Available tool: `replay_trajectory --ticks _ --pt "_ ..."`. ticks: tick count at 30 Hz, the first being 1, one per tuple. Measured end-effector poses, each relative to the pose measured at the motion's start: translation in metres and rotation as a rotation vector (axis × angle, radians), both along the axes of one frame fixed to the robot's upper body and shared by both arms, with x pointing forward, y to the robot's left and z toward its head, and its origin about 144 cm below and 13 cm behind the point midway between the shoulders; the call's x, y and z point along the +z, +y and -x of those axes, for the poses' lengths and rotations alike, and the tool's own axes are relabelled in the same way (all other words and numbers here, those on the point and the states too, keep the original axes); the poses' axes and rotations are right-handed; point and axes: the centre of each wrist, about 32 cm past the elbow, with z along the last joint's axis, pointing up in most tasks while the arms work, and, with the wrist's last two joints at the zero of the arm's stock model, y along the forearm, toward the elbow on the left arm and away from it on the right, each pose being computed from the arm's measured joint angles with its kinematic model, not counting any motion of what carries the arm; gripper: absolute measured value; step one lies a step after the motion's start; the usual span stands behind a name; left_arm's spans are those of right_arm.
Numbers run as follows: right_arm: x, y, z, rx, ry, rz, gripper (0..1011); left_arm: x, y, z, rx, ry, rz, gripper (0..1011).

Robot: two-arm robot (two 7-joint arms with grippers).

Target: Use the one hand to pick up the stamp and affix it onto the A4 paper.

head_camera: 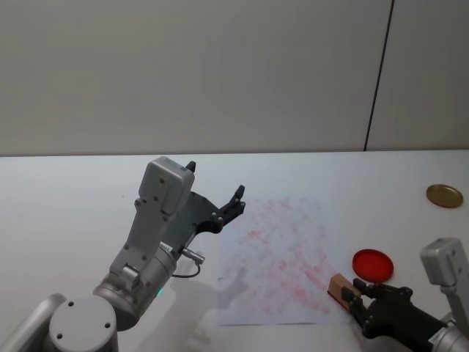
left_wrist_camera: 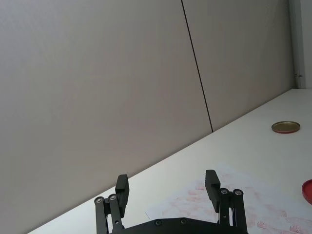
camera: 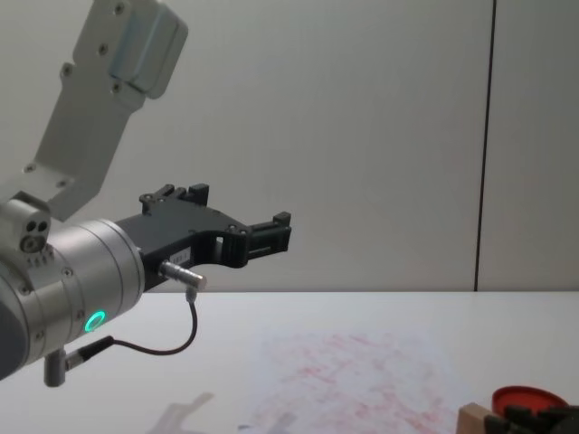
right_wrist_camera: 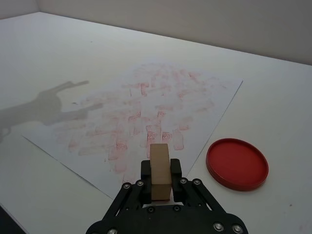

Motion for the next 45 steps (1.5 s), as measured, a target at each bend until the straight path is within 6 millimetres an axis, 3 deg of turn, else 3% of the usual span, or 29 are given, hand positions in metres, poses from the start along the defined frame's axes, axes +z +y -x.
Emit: replay_trajectory --ticks 15,33,45 --pt "0.001 0.000 -0.001 0.001 0.007 0.003 213 0.000 0.000 0.000 0.000 0.000 0.000 993" --pt "0.043 -0.001 -0.011 -0.046 -0.131 -0.047 213 0.000 0.000 0.000 0.000 0.000 0.000 993" --pt "0.050 -0.011 -0.021 -0.109 -0.153 -0.027 213 0.000 0.000 0.000 0.000 0.000 0.000 993"
